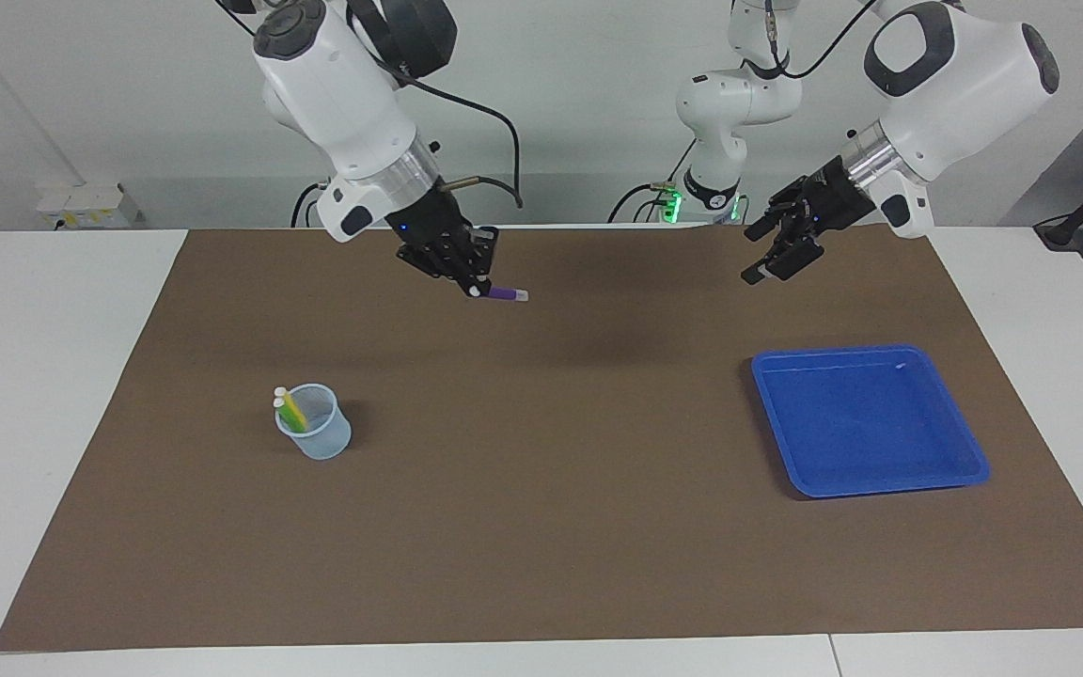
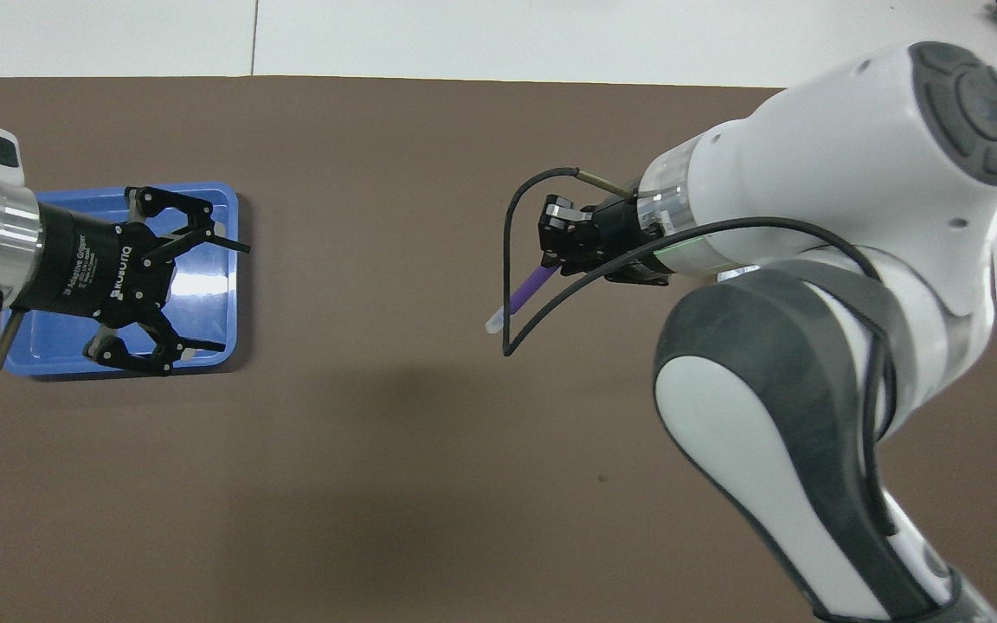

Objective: Right arm passes pens to left for tray arrangement
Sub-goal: 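Carry the pen toward the left gripper while the left gripper opens toward it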

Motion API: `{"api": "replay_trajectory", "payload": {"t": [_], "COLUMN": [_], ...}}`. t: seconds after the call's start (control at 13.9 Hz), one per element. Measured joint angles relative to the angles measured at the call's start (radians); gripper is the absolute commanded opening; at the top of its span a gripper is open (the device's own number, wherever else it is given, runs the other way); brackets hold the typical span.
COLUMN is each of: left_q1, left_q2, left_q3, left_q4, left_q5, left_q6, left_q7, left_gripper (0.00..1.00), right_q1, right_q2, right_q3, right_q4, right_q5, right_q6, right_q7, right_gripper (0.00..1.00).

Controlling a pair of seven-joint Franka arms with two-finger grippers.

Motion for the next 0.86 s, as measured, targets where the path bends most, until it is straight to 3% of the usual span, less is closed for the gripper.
{"api": "replay_trajectory", "payload": {"t": [0.5,0.86], "left_q1": [-0.085,-0.15], "left_q2": [0.001,0.012], "left_q3": [-0.001,-0.003], "left_q4": [-0.058,-0.082], "left_q5": [-0.028,-0.03], "left_q6": [0.129,0.224], "left_q7": [-0.149,-0.225], "left_gripper": [0.99,1.0], "right_q1": [0.105,0.144], "right_q2": [0.064,0.076], "right_q3": [0.0,0.0], "right_q4": [-0.001,-0.001], "right_q5": [0.079,0.113], "right_q6": [0.211,0.272], "right_q7": [0.22,0.285], "right_gripper": [0.11,0.11]}}
